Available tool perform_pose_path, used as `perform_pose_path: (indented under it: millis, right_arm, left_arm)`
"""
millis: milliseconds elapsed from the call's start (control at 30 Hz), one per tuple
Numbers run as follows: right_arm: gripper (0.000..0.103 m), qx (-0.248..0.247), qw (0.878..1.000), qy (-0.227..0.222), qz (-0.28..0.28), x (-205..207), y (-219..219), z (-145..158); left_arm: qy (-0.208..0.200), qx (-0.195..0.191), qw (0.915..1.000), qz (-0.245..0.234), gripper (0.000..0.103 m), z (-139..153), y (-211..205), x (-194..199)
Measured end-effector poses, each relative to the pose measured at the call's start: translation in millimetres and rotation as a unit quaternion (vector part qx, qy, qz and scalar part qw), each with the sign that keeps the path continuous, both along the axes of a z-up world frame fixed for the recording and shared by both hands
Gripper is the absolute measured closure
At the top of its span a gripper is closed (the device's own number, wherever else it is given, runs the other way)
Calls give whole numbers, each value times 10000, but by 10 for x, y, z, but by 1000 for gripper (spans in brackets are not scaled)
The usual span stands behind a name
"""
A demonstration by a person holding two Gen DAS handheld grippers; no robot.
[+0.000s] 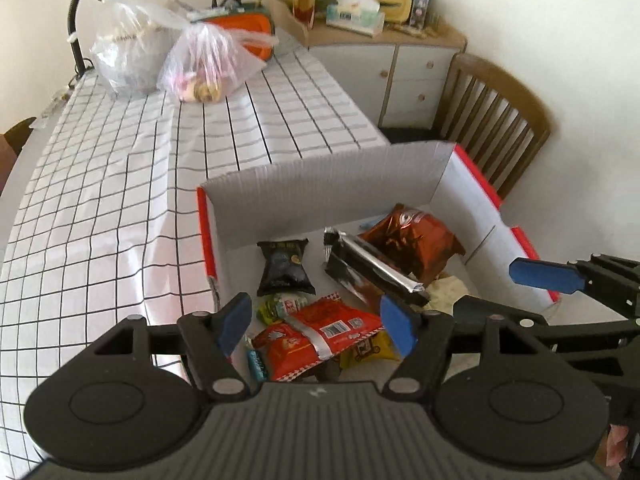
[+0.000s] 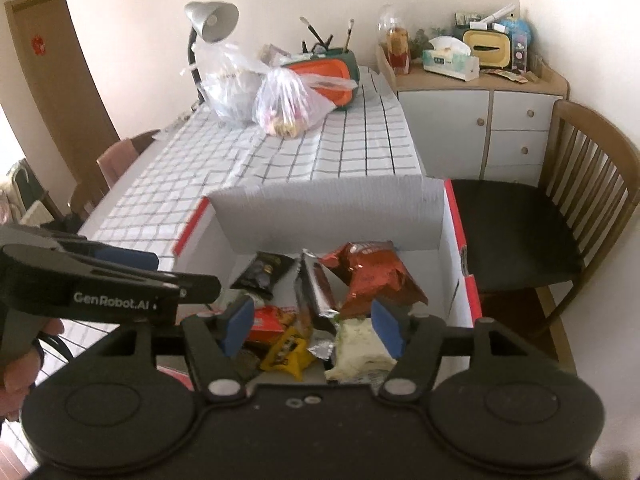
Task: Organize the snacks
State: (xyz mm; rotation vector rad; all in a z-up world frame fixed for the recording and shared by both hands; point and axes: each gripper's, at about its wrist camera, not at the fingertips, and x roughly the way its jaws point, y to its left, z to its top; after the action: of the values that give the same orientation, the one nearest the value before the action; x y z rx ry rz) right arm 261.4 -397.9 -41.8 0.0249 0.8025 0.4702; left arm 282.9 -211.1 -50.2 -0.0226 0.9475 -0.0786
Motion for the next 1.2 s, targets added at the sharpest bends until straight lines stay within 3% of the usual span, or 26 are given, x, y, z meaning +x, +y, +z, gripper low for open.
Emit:
perform_pose_path:
  millis: [133, 367, 733, 967, 1200]
  right_arm:
    - [22, 103, 9998, -167, -74, -143, 20, 119]
    - [10, 253, 9986, -420, -180, -364, 32, 282]
    - [0, 392, 9958, -680, -463, -638, -88, 427]
    - [0, 612, 9938, -803, -474, -757, -184, 486]
    - [0, 673, 9917, -969, -507, -863, -233, 499]
  left_arm:
    - [-189, -88, 9998, -46, 31, 113, 73, -173]
    - [-506, -168, 9986, -53, 26, 278, 220, -478]
    - [-899, -291, 9954, -183, 20, 436, 273, -858]
    - [-1200, -440, 9915, -231, 5, 533, 265, -1057]
    - [-1400, -535, 9884, -242, 2, 585, 242, -1206]
